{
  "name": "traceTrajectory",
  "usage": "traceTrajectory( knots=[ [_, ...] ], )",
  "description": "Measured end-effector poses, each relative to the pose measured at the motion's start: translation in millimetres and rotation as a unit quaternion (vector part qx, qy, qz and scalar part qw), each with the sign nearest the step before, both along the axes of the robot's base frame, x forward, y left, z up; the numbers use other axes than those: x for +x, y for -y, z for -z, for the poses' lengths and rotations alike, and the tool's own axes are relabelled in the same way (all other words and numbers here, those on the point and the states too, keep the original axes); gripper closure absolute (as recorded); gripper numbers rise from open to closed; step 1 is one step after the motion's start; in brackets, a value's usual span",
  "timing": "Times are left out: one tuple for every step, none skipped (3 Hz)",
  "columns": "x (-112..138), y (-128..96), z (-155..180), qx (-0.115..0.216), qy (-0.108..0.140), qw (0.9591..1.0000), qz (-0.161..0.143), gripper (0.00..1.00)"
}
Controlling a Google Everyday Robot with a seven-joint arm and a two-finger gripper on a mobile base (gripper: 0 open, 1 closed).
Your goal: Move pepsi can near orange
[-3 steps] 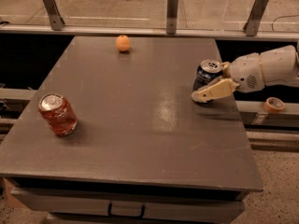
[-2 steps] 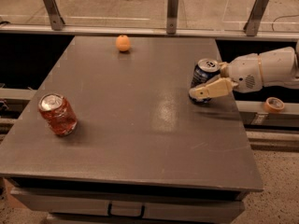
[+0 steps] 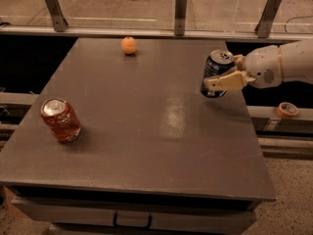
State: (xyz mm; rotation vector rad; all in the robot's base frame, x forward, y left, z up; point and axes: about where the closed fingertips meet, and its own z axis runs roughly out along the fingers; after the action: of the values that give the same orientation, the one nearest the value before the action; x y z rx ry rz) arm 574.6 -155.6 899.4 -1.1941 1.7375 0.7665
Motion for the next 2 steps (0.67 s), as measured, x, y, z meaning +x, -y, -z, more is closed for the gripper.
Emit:
traceTrajectory(
  knots=[
    [0.0,-0.1,0.0,0.000,0.000,1.0000,0.000,1.00],
    [14.5,-21.3,-9.3,0.011,0.033,0.9993,-0.014,1.00]
  ],
)
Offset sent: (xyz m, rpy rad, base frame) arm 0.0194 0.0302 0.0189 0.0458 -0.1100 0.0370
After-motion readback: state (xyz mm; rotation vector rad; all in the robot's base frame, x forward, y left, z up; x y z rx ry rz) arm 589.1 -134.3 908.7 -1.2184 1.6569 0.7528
